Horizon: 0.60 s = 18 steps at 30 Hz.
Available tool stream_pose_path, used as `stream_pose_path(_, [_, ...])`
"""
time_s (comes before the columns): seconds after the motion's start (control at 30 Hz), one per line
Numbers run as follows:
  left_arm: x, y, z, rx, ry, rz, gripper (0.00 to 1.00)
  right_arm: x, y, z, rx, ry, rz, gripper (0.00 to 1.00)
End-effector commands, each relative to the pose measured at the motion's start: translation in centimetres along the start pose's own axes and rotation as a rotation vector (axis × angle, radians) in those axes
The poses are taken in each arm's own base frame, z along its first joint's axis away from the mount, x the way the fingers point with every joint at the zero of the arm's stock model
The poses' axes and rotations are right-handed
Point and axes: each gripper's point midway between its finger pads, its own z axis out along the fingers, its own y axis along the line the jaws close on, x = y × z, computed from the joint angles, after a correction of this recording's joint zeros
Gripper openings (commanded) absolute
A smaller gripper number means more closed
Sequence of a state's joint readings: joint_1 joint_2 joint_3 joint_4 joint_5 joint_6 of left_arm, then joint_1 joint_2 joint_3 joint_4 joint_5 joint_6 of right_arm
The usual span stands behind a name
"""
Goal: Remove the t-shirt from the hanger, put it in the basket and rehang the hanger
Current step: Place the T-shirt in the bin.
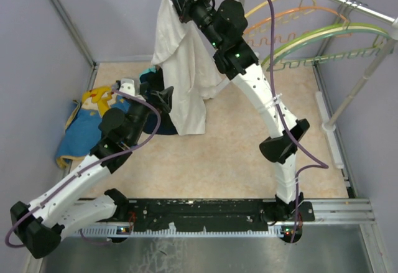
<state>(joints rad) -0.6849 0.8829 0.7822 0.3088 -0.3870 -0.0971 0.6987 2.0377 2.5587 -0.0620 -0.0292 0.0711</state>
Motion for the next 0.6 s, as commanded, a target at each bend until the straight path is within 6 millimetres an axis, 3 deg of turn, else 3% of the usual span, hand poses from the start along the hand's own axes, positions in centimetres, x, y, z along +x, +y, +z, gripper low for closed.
stream_pose_path(0.0, [-0.5,-3.4,2.2,0.159,-0.032,0.036,0.99,-6.0,1.0,-0.3,-0.028,-0.22,0.012,0.0])
stream_pose_path(0.13, [1.4,-4.5,5.6,0.178,-0.01,0.049,0.99,-3.1,2.6,0.3,-0.12,-0.165,0.063,0.0])
stream_pose_path(0.23, [3.3,-3.9,8.2,0.153,0.012,0.039,0.99,-1.2,3.4,0.5,-0.163,-0.116,0.101,0.0])
stream_pose_path(0.4, [7.4,0.0,11.6,0.05,0.107,-0.054,0.99,3.2,4.1,0.7,-0.2,-0.004,0.152,0.0])
stream_pose_path(0.57, [9.0,3.8,13.7,-0.049,0.136,-0.093,0.99,7.0,4.5,0.0,-0.21,0.075,0.202,0.0])
